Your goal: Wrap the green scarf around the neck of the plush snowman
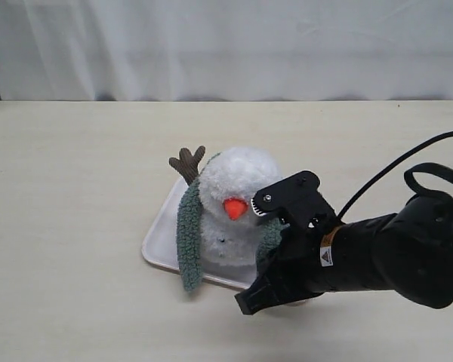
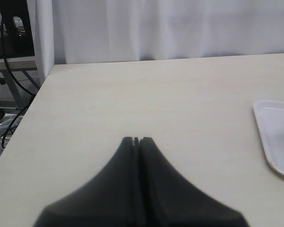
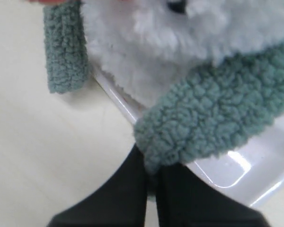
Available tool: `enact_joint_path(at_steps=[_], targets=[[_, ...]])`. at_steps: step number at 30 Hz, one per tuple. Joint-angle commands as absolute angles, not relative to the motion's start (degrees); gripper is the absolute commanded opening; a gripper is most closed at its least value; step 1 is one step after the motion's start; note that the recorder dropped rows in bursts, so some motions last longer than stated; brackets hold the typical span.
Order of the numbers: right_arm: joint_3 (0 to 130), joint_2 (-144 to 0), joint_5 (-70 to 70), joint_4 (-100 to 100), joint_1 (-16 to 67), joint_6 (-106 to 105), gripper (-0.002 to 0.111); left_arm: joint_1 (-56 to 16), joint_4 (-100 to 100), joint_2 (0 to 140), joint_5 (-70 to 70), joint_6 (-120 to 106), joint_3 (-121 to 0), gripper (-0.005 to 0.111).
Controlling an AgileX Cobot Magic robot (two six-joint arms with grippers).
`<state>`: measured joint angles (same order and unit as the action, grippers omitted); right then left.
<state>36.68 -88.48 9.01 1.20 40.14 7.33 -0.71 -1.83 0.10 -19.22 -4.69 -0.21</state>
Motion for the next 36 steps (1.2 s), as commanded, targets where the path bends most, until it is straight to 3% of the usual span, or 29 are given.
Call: enact_joint_path(at_steps=[1,12,19,23,36], targets=[[36.96,-90.17,5.01,4.22,40.13,6.76,0.004,-0.42,-2.25,0.0,-18.53,-4.4,0.0,0.0],[36.96,-92.95,3.31,4.22,40.13,6.64,0.006,-0.42,-2.25,0.0,-18.53,-4.4,0.0,0.0],[37.81,-91.52,12.69,3.85,40.13,6.64,0.041,-0.42,-2.25,0.0,-18.53,-4.4,0.0,0.0],[38.07,-88.02,18.22,3.85,40.13,6.64,0.054,-0.42,-2.25,0.0,-18.53,-4.4,0.0,0.0],[38.07,-72.49,31.64,1.67,39.11,9.57,0.057,-0.42,-2.14,0.0,-18.53,-4.4,0.0,0.0]])
